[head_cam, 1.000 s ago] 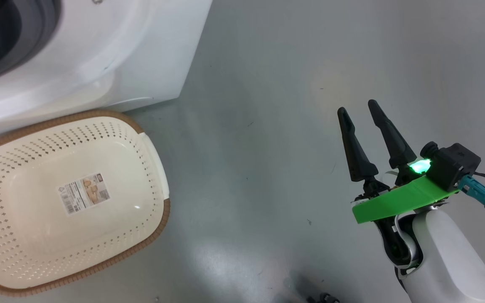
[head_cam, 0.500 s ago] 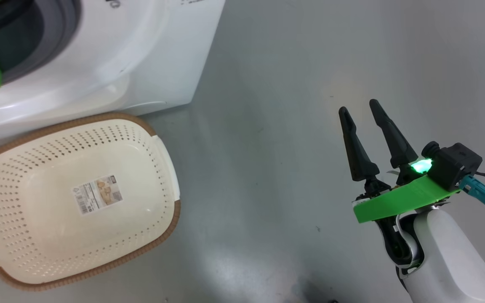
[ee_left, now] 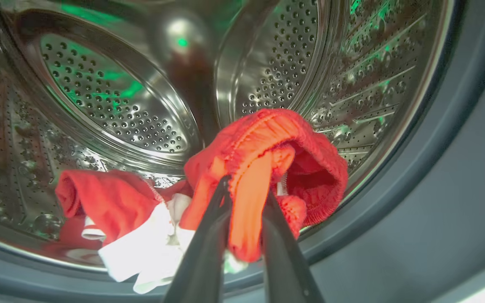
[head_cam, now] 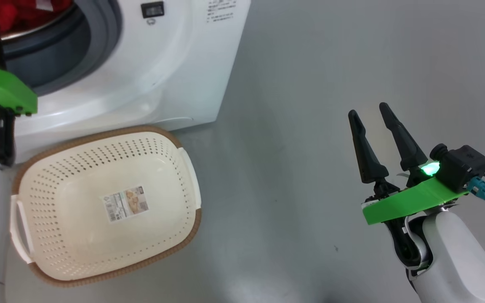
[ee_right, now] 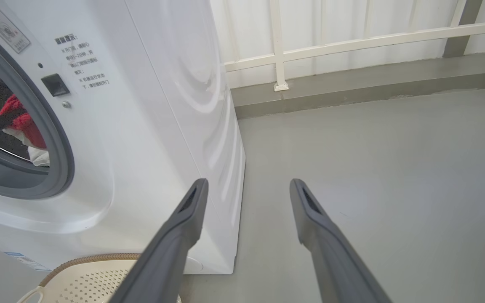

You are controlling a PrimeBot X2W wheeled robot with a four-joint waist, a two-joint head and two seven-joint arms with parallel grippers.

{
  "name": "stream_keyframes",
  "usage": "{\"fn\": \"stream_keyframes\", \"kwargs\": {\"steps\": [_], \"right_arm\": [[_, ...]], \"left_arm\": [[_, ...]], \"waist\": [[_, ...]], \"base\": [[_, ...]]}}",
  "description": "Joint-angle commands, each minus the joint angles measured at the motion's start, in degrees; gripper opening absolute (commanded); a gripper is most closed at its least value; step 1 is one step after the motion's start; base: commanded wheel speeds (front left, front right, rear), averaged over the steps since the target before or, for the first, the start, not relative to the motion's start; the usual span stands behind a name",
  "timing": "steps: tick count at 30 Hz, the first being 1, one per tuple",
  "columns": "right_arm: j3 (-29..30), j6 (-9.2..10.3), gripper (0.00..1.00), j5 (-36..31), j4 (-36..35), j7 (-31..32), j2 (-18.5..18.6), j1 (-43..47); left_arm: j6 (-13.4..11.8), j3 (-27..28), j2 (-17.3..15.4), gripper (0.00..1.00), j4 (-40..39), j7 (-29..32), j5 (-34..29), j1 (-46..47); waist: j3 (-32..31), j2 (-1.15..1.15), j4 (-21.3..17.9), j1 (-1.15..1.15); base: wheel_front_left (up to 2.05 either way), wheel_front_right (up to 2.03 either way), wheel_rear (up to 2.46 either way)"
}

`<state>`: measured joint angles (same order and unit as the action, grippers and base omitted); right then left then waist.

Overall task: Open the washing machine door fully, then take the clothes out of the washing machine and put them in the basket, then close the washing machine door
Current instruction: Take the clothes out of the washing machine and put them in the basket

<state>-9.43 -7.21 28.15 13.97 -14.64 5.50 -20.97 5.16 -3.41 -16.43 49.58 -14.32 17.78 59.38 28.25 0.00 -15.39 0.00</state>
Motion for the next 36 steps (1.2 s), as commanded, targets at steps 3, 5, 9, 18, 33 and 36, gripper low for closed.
{"fn": "stream_keyframes", "kwargs": {"steps": [3, 5, 9, 18, 33, 36], "right_arm": [[-0.5, -0.28, 1.00, -0.3, -1.0, -0.4, 0.9, 2.1], [-0.5, -0.28, 1.00, -0.3, -0.9, -0.4, 1.1, 2.6], [-0.5, -0.28, 1.00, -0.4, -0.7, -0.4, 1.4, 3.6], [0.0, -0.28, 1.00, -0.4, -0.6, -0.4, 2.1, 5.2], [1.2, -0.28, 1.00, -0.7, -1.2, -0.4, 2.6, 6.3], [1.2, -0.28, 1.00, -0.7, -1.3, -0.4, 2.6, 6.2]], "left_arm": [[0.2, 3.0, -1.6, 0.00, -4.6, -0.7, -0.6, -3.1], [0.3, 4.3, -1.0, 0.00, -7.0, -0.7, -1.0, -5.1], [0.5, 6.9, 0.1, 0.00, -12.0, -0.7, -2.1, -9.3], [1.3, 12.0, 4.2, 0.00, -24.3, -0.7, -4.5, -17.9], [2.1, 16.3, 8.7, 0.00, -43.2, -0.7, -6.8, -25.9], [2.2, 16.2, 9.1, 0.00, -44.9, -0.7, -7.0, -26.6]], "waist": [[-2.1, 0.00, 1.5, 0.00], [-2.9, 0.00, 1.8, 0.00], [-4.5, 0.00, 2.3, 0.00], [-7.1, 0.00, 3.6, 0.00], [-8.3, 0.00, 5.2, 0.00], [-8.1, 0.00, 5.4, 0.00]], "base": [[0.00, 0.00, 0.00], [0.00, 0.00, 0.00], [0.00, 0.00, 0.00], [0.00, 0.00, 0.00], [0.00, 0.00, 0.00], [0.00, 0.00, 0.00]]}}
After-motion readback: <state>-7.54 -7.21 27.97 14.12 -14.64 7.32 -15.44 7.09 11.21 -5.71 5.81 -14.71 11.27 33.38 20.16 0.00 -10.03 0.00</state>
